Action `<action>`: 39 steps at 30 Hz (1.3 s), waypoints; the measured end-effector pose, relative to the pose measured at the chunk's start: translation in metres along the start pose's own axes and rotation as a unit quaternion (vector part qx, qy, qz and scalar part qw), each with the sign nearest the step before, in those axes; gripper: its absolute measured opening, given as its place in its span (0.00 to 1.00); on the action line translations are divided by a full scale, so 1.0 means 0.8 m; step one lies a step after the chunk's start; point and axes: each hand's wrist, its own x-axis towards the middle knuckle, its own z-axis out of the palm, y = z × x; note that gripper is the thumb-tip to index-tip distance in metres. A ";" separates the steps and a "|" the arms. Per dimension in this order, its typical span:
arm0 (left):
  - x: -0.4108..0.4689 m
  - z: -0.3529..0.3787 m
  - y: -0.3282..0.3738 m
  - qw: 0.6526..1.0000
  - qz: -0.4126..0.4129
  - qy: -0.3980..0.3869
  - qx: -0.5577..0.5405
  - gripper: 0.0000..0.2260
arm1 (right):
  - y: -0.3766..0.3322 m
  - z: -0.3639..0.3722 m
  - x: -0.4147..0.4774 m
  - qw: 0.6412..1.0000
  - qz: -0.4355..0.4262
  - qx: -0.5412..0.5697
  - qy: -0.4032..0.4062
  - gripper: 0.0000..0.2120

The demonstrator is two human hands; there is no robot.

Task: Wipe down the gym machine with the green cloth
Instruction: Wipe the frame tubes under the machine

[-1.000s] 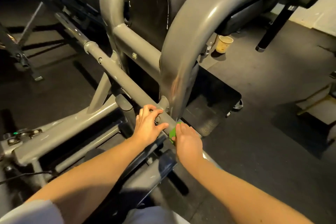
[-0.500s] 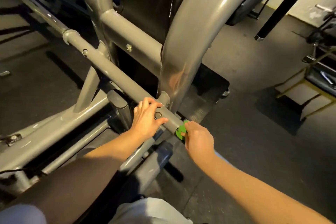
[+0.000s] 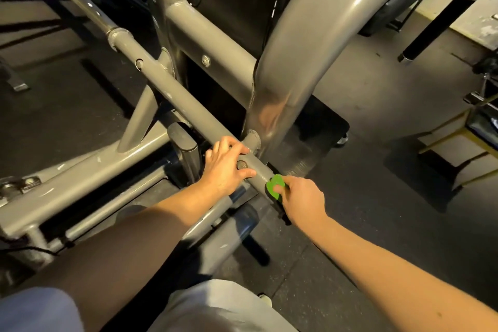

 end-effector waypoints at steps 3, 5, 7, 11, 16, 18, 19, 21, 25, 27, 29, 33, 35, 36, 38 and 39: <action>-0.001 -0.004 0.002 1.000 -0.004 -0.008 -0.003 0.24 | -0.012 -0.003 0.044 0.987 0.062 0.148 -0.021 0.23; 0.000 -0.007 0.004 1.000 -0.006 -0.013 0.002 0.24 | -0.008 -0.006 0.055 0.975 0.101 0.192 -0.037 0.25; 0.002 -0.007 0.004 1.000 -0.010 -0.019 0.007 0.24 | 0.001 -0.013 0.039 0.981 0.077 0.168 -0.055 0.22; 0.002 -0.003 0.003 1.000 -0.014 -0.016 -0.006 0.23 | 0.014 -0.018 -0.021 0.990 -0.075 -0.104 -0.052 0.06; 0.002 -0.004 0.004 1.000 -0.021 -0.014 -0.009 0.23 | -0.015 0.008 -0.006 0.995 -0.087 -0.029 0.029 0.04; 0.002 -0.006 0.004 1.000 -0.021 -0.022 -0.004 0.22 | -0.029 0.014 0.014 0.996 -0.077 0.004 0.041 0.06; 0.003 -0.008 0.005 0.999 -0.019 -0.028 0.000 0.21 | -0.034 0.014 0.020 0.996 -0.075 0.009 0.039 0.07; 0.003 -0.013 0.006 0.999 -0.013 -0.047 0.010 0.20 | -0.031 0.012 0.019 0.994 -0.102 0.010 0.027 0.07; 0.008 -0.024 -0.002 1.000 0.004 -0.014 0.006 0.16 | 0.014 0.014 -0.013 0.989 -0.137 -0.057 0.010 0.11; 0.010 -0.031 -0.013 1.000 -0.012 0.027 0.008 0.17 | 0.027 0.022 -0.020 0.984 -0.159 -0.077 0.002 0.18; 0.011 -0.035 -0.019 0.999 -0.031 0.030 0.022 0.20 | 0.020 0.023 -0.015 0.984 -0.167 -0.055 0.008 0.17; 0.012 -0.034 -0.019 0.998 -0.034 0.028 0.034 0.21 | -0.028 0.024 0.016 0.983 -0.176 -0.028 0.037 0.04; 0.013 -0.035 -0.018 0.998 -0.035 0.028 0.037 0.21 | -0.055 0.029 0.034 0.983 -0.163 -0.047 0.066 0.03; 0.014 -0.035 -0.017 0.998 -0.036 0.026 0.037 0.21 | -0.066 0.028 0.038 0.985 -0.153 -0.053 0.065 0.02; 0.013 -0.039 -0.016 0.998 -0.043 0.016 0.035 0.21 | -0.072 0.036 0.048 0.984 -0.152 -0.057 0.071 0.02; 0.011 -0.041 -0.016 0.998 -0.044 0.009 0.032 0.21 | -0.068 0.038 0.046 0.985 -0.149 -0.048 0.068 0.01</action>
